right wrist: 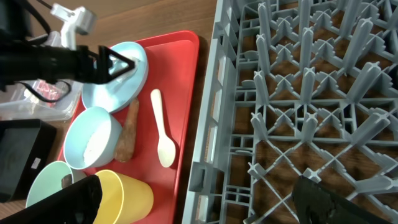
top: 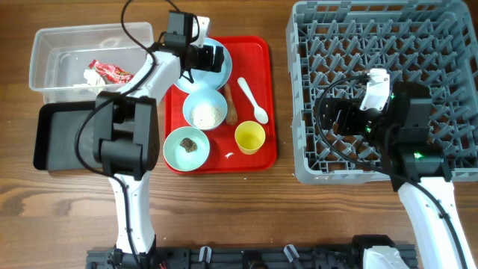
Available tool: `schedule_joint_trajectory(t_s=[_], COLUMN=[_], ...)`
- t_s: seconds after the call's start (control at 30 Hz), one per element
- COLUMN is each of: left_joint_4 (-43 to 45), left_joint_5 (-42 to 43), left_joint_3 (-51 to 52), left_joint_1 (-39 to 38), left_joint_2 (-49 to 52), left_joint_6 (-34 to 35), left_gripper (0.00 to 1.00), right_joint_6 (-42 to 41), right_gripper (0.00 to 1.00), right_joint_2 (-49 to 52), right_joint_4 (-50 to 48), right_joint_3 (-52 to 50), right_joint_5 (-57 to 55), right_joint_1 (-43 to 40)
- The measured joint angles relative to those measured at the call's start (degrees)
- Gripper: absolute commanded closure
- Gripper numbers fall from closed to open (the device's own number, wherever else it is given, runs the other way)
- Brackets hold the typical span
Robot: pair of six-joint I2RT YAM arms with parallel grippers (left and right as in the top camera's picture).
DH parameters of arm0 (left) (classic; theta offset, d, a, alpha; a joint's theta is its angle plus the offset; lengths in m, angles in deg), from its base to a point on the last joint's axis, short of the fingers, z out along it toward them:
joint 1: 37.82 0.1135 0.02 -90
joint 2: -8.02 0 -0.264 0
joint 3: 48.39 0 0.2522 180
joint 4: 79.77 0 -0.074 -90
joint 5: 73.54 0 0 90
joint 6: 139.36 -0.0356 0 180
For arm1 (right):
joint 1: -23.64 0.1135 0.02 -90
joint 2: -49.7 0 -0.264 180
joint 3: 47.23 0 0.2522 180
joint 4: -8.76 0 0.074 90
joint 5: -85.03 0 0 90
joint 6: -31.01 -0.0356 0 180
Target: Sort waste into correct bins and load items into the dishwasher rack
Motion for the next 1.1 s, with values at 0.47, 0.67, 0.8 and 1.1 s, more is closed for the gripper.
schedule_joint_trajectory(t_s=[0.47, 0.67, 0.8, 1.1], left_joint_4=[-0.44, -4.98, -7.50, -15.65], left_joint_5=[-1.03, -4.42, -9.53, -25.75], left_joint_3=[-0.24, -0.20, -0.17, -1.20], left_joint_1=[0.11, 0.11, 0.11, 2.95], left_joint_2=[1.44, -2.97, -12.26, -26.84], left_joint_6=[-0.33, 2.99, 5.01, 5.90], left_gripper=[0.96, 0.96, 0.96, 0.96], right_joint_6=[0.00, -0.22, -0.22, -0.28], right_gripper=[0.00, 0.00, 0.00, 0.01], right_joint_2=[0.00, 0.00, 0.00, 0.00], right_joint_4=[0.00, 0.00, -0.04, -0.02], right_joint_3=[0.00, 0.00, 0.00, 0.00], right_joint_5=[0.00, 0.00, 0.00, 0.00], right_joint_1=[0.00, 0.00, 0.00, 0.00])
